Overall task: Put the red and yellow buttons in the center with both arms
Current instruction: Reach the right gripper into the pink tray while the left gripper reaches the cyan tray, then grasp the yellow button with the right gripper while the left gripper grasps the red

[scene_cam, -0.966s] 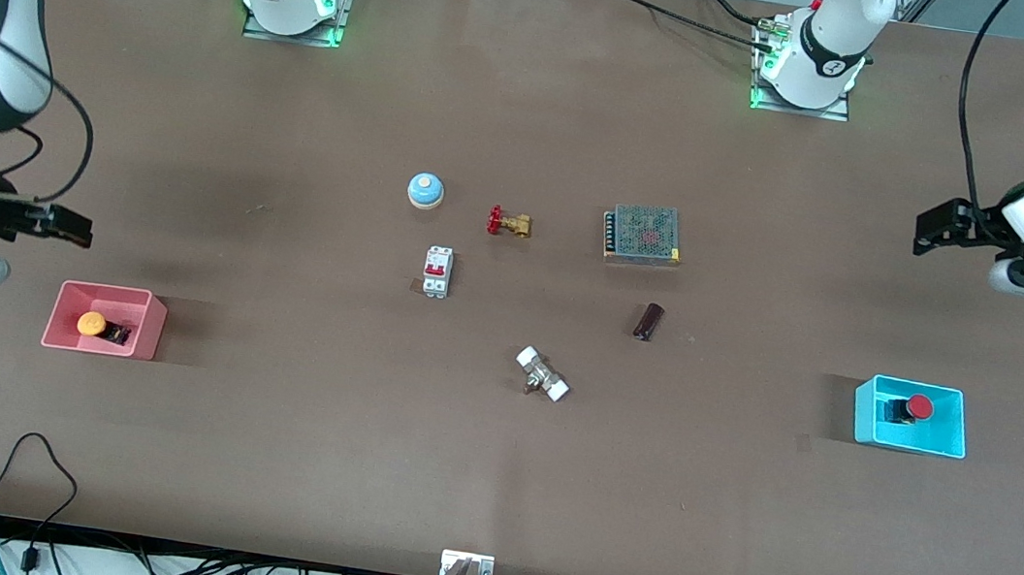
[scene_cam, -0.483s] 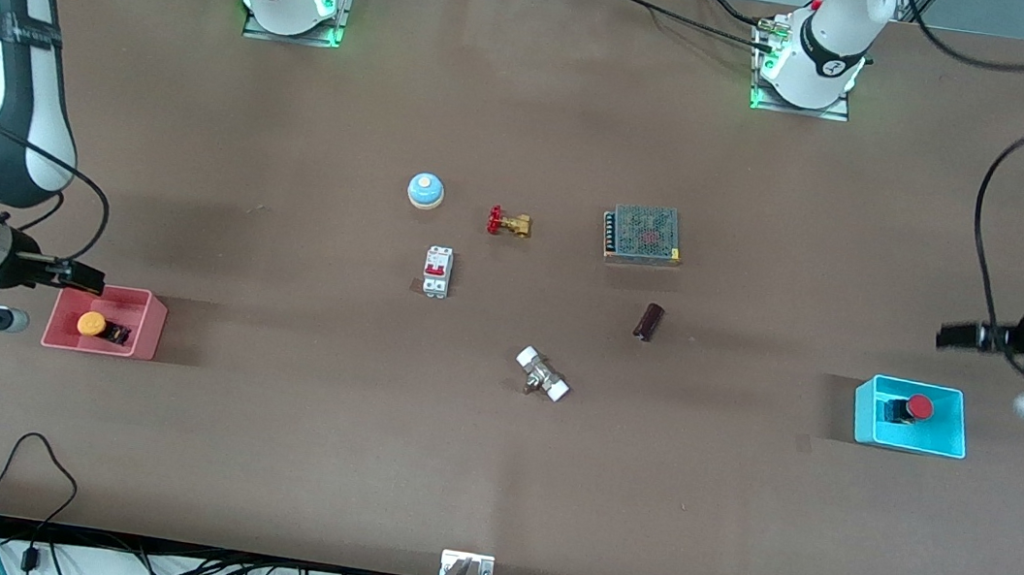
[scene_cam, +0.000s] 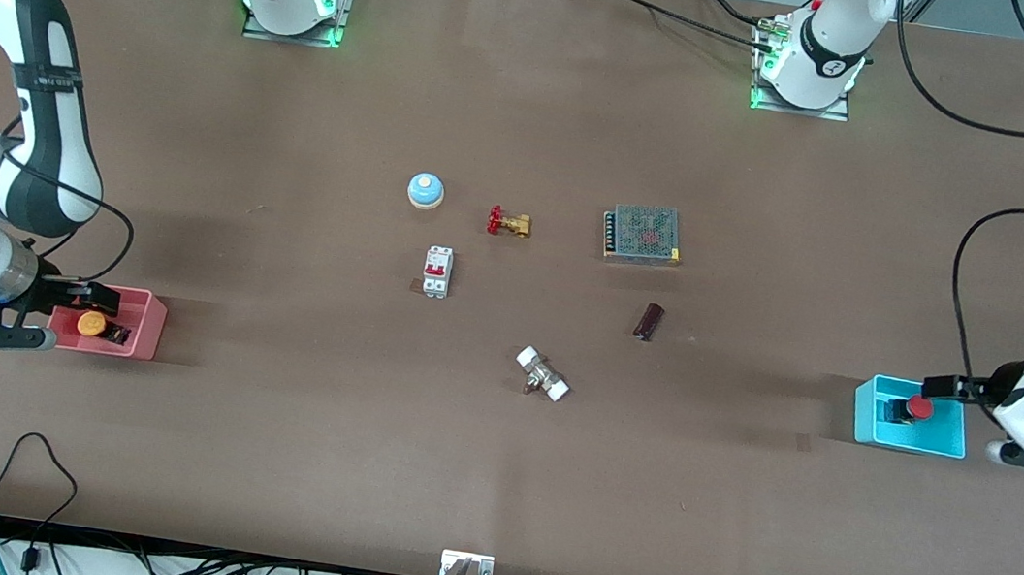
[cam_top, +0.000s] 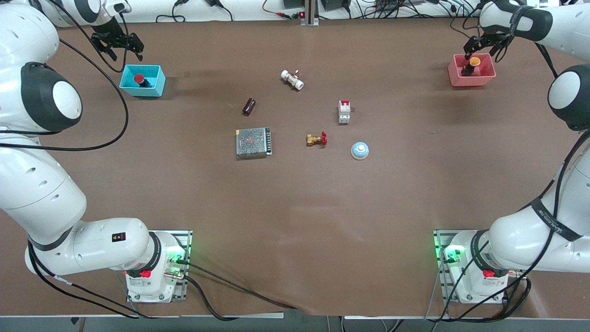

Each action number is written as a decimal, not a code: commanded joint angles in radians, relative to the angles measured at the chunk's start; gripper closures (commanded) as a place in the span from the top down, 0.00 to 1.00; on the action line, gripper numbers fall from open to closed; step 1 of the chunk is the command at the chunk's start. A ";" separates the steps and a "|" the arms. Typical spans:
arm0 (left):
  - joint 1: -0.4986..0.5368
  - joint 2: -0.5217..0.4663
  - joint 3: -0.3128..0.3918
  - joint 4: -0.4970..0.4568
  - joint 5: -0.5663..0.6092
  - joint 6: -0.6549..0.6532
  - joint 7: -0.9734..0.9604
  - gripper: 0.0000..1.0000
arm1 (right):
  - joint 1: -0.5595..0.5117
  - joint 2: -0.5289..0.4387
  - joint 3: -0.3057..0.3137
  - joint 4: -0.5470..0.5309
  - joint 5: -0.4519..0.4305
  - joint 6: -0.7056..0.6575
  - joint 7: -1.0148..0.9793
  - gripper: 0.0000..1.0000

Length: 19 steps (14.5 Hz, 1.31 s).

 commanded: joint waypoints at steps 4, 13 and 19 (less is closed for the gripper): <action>0.030 0.050 -0.002 -0.129 0.013 0.282 0.006 1.00 | -0.024 0.061 0.013 0.021 0.006 0.083 -0.055 1.00; 0.038 0.088 -0.006 -0.204 0.010 0.378 0.006 0.95 | -0.028 0.104 0.013 0.018 0.006 0.134 -0.053 0.98; 0.038 0.116 -0.004 -0.201 0.000 0.443 0.006 0.86 | -0.033 0.107 0.013 0.012 0.009 0.131 -0.056 0.84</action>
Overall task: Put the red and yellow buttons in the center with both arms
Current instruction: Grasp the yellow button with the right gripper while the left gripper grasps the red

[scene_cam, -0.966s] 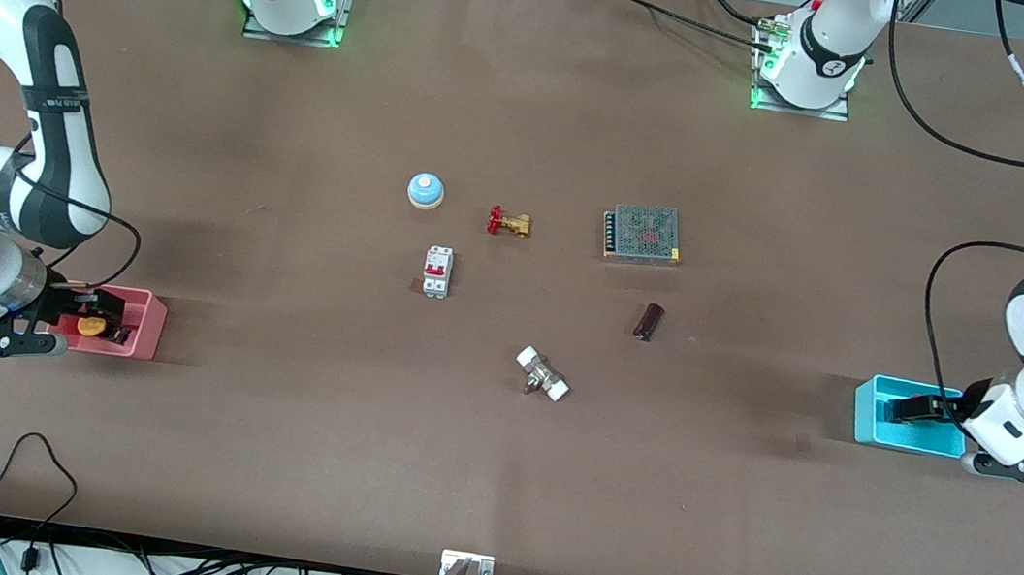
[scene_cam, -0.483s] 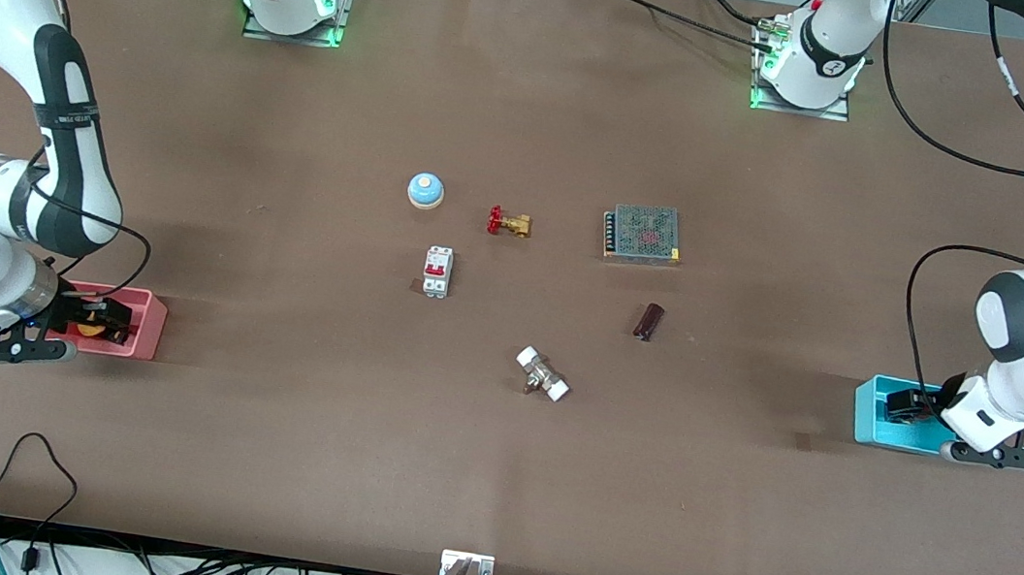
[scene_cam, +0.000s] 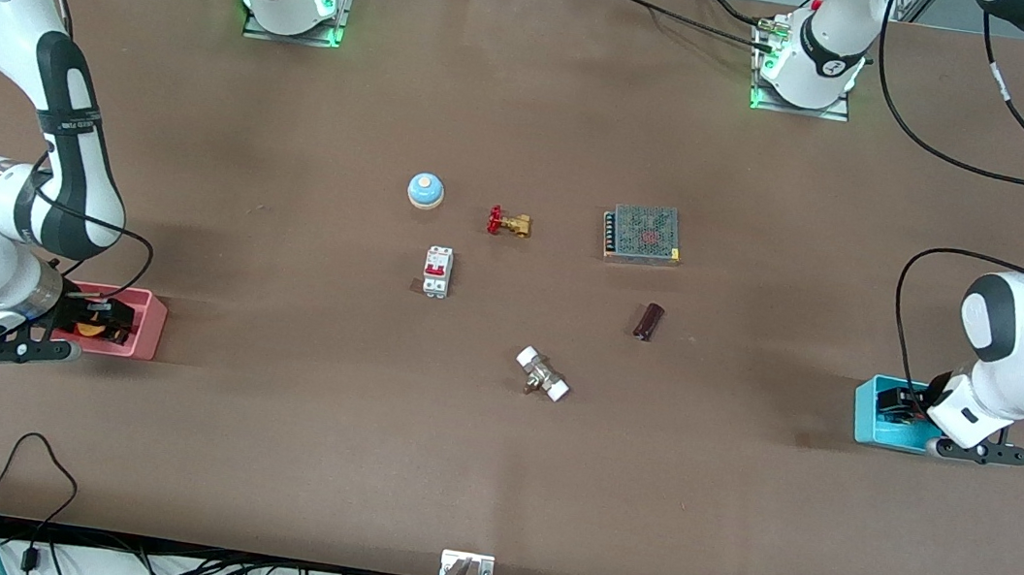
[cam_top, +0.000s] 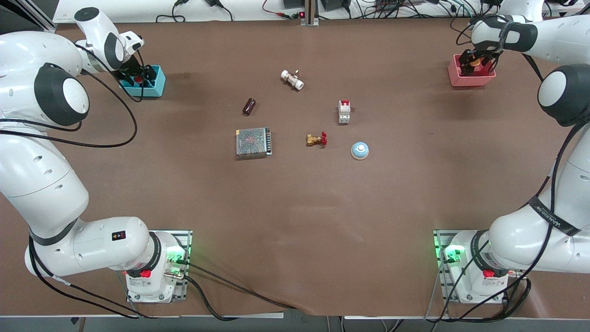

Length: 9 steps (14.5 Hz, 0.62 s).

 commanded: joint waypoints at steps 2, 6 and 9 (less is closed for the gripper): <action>0.005 0.006 -0.004 0.005 0.001 0.042 0.007 0.86 | -0.014 0.006 0.013 0.008 0.007 0.001 -0.023 0.66; 0.008 0.024 -0.006 -0.001 0.000 0.042 0.007 0.75 | -0.013 0.005 0.013 0.008 0.006 0.001 -0.029 0.38; 0.008 0.025 -0.004 -0.003 -0.002 0.038 0.021 0.54 | -0.013 0.003 0.014 0.008 0.006 0.001 -0.029 0.32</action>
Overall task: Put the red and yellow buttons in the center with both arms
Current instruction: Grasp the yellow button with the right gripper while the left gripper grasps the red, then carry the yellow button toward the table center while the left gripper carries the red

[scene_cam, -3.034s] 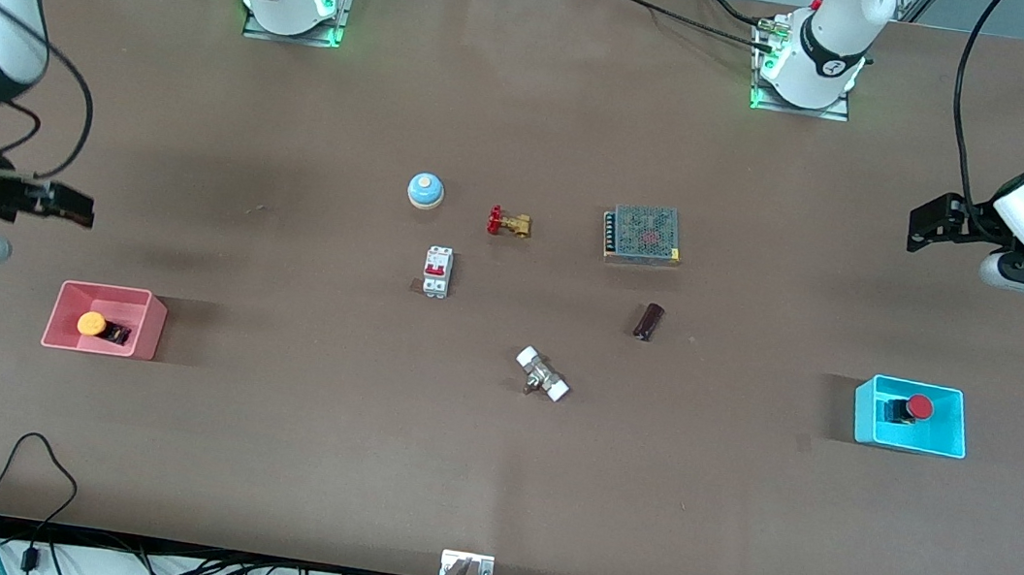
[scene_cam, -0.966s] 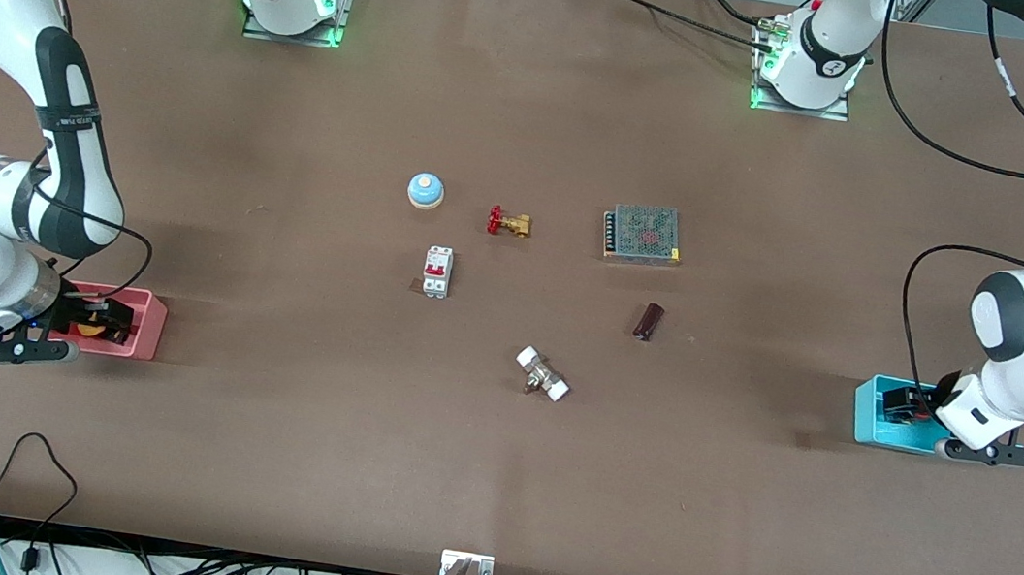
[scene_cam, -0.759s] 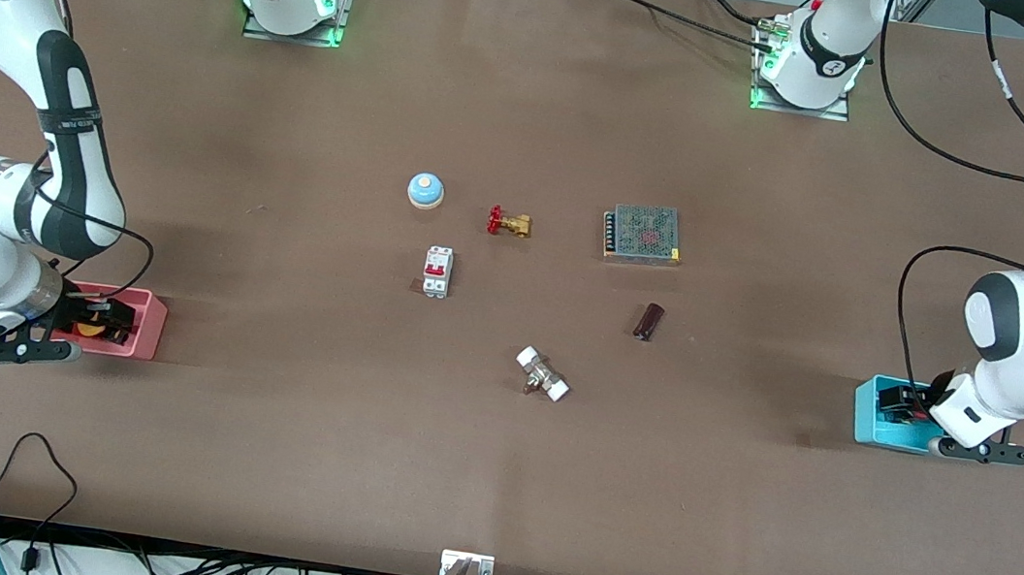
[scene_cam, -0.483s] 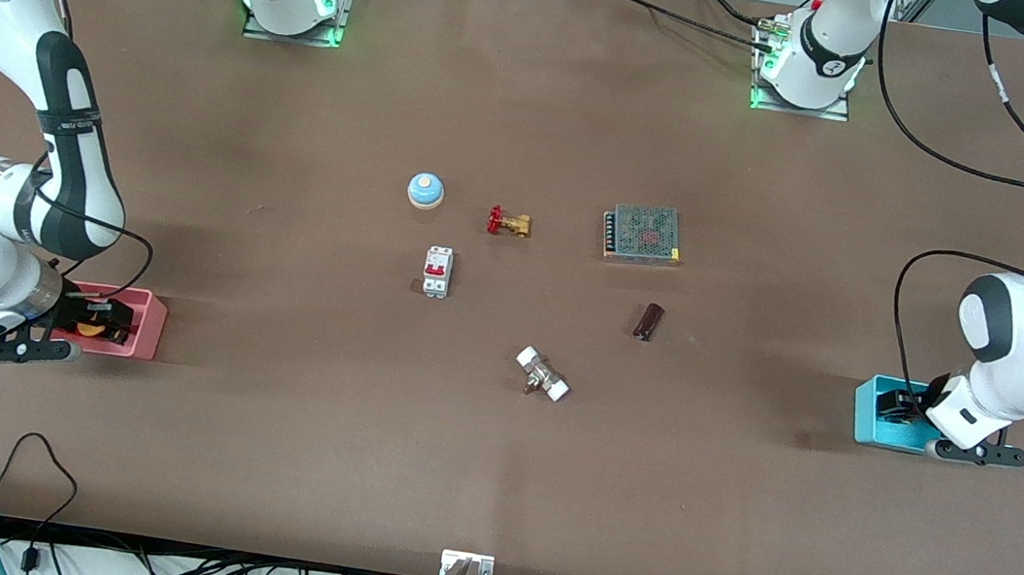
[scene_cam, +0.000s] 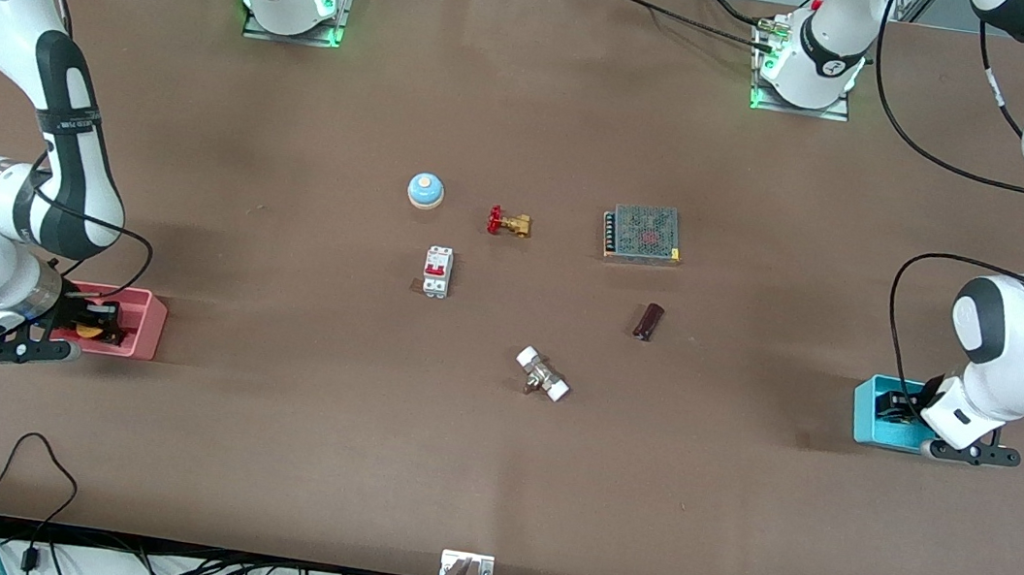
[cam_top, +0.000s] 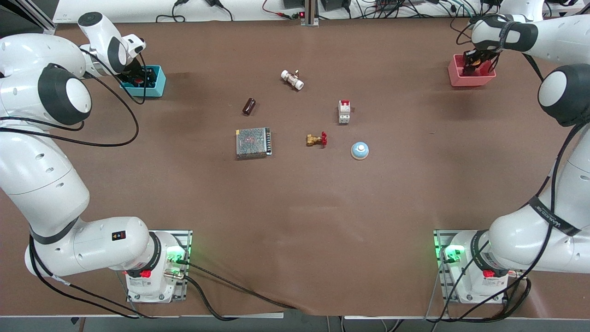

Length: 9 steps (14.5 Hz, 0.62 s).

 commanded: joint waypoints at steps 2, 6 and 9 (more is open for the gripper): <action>0.007 -0.001 -0.004 0.000 -0.002 0.003 0.022 0.38 | -0.008 -0.008 0.014 0.005 0.007 -0.008 -0.022 0.32; 0.007 -0.026 -0.004 0.010 0.004 -0.006 0.034 0.28 | 0.002 -0.139 0.030 -0.013 0.012 -0.200 -0.013 0.33; 0.007 -0.099 -0.004 0.033 0.004 -0.134 0.050 0.27 | 0.005 -0.257 0.087 -0.022 0.015 -0.385 0.060 0.33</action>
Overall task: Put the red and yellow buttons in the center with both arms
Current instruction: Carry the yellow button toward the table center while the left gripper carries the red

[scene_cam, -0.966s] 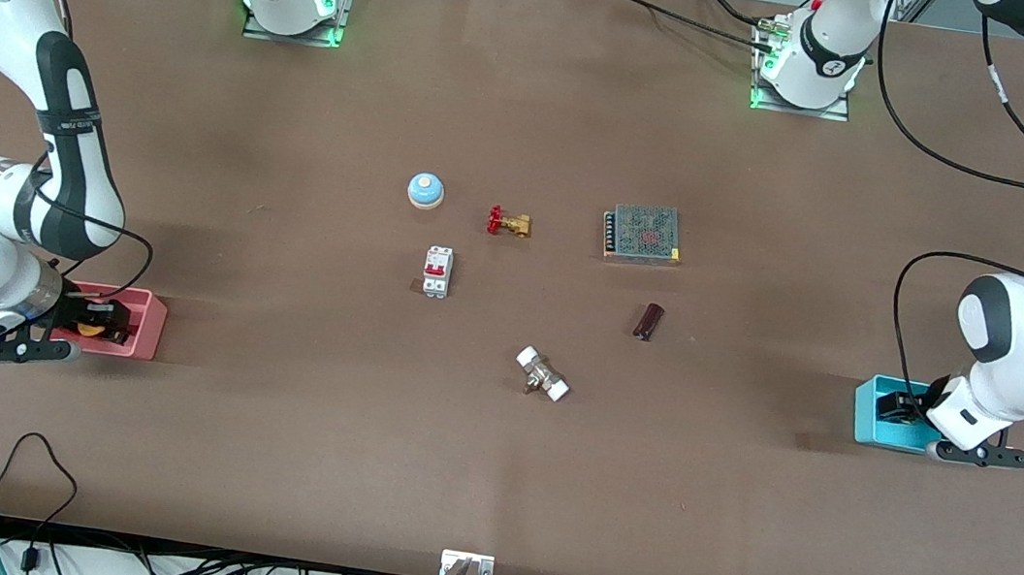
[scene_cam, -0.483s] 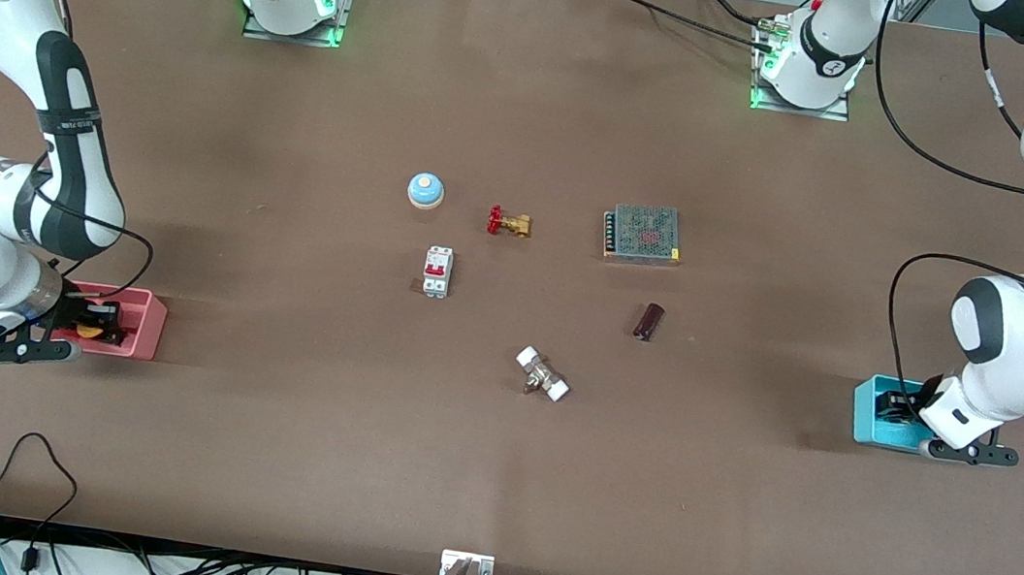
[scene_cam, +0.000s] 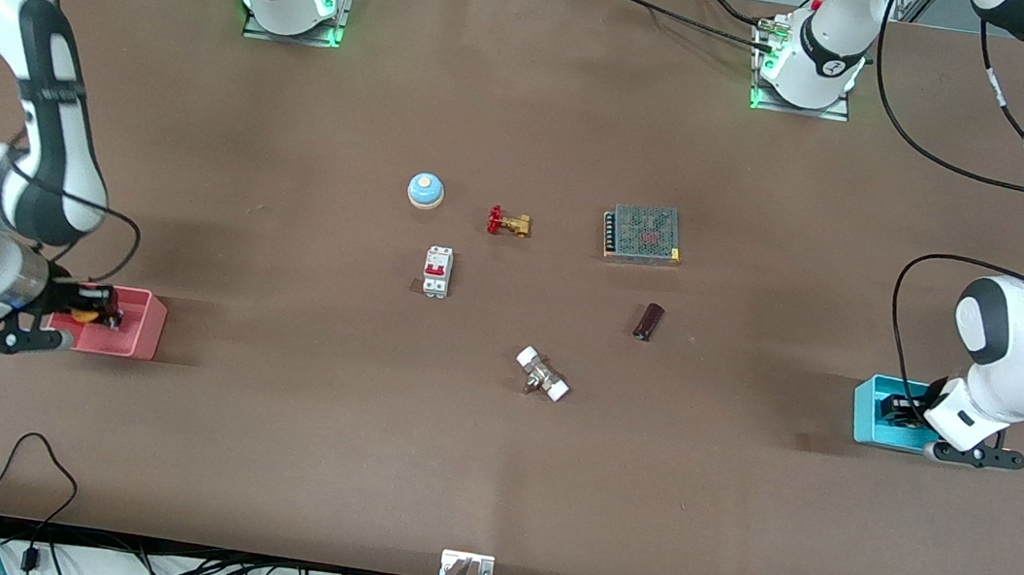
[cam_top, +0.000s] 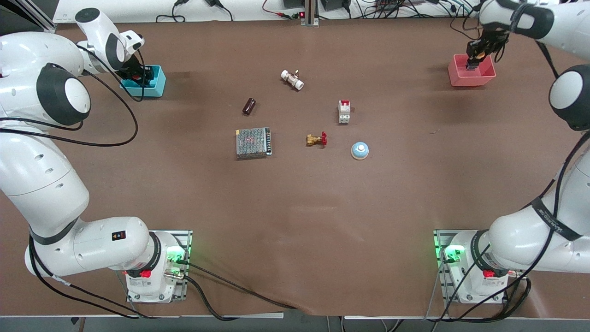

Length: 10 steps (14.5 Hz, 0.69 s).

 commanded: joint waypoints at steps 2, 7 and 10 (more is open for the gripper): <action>0.004 -0.123 -0.010 0.051 0.006 -0.230 0.027 0.27 | 0.001 -0.177 0.104 -0.104 0.013 -0.107 0.118 0.33; -0.065 -0.251 -0.044 0.060 0.012 -0.459 -0.017 0.27 | 0.079 -0.234 0.189 -0.272 0.004 0.054 0.365 0.32; -0.192 -0.286 -0.044 0.005 0.012 -0.522 -0.141 0.26 | 0.149 -0.208 0.190 -0.394 -0.004 0.257 0.454 0.32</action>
